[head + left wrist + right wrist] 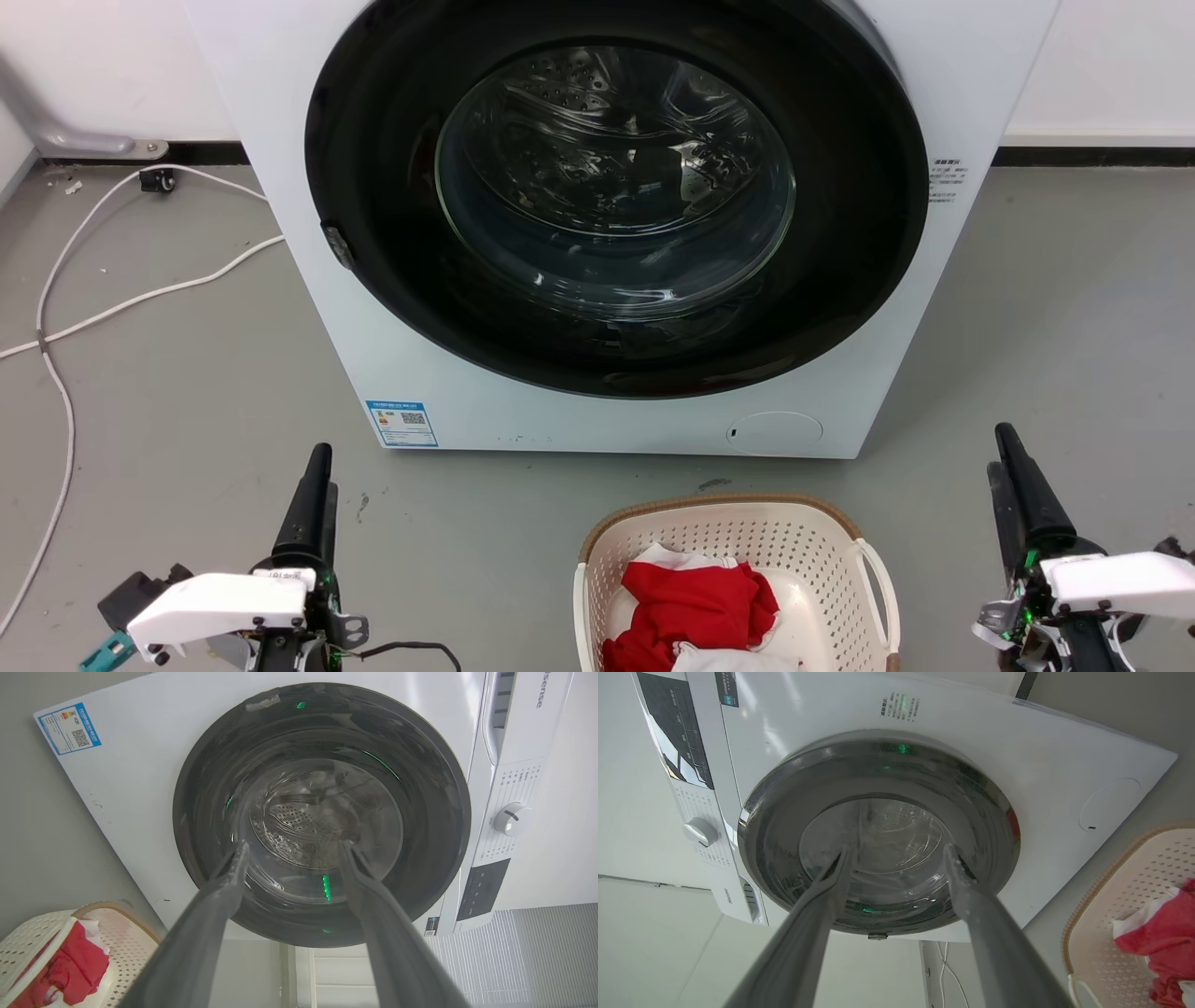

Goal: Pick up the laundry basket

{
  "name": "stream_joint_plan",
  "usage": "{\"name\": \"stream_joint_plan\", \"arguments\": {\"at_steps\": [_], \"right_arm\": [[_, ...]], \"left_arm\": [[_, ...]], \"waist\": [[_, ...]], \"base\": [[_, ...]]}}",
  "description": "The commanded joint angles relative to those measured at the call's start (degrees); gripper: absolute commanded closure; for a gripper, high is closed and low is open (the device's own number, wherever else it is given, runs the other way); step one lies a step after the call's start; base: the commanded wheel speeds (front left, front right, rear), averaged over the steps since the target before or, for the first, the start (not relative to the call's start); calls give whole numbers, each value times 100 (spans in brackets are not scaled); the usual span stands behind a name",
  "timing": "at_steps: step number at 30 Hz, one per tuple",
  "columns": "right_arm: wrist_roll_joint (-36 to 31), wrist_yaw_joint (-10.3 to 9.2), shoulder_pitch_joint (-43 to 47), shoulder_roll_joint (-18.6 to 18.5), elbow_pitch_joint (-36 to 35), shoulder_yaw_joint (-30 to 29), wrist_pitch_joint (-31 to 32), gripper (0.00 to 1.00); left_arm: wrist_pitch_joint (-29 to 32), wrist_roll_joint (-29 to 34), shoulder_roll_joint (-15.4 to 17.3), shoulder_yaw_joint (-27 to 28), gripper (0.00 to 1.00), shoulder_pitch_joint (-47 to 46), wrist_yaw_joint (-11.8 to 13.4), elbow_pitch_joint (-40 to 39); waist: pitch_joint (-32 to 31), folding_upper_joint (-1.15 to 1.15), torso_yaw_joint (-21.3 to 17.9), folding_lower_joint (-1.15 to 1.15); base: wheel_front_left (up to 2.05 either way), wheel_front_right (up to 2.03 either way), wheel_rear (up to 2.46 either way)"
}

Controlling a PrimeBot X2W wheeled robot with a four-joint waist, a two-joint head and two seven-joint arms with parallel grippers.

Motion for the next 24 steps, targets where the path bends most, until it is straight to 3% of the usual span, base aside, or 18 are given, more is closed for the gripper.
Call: {"name": "stream_joint_plan", "arguments": {"at_steps": [1,24], "right_arm": [[-276,1,-19,-12,-187,26,-57,0],[-3291,1,296,-16,-858,397,-591,0]], "left_arm": [[-66,224,17,-8,0,-62,29,-176],[-598,2883,23,-591,0,112,599,-771]], "waist": [[0,0,1,0],[-12,0,33,0]], "base": [[0,0,0],[0,0,0]]}}
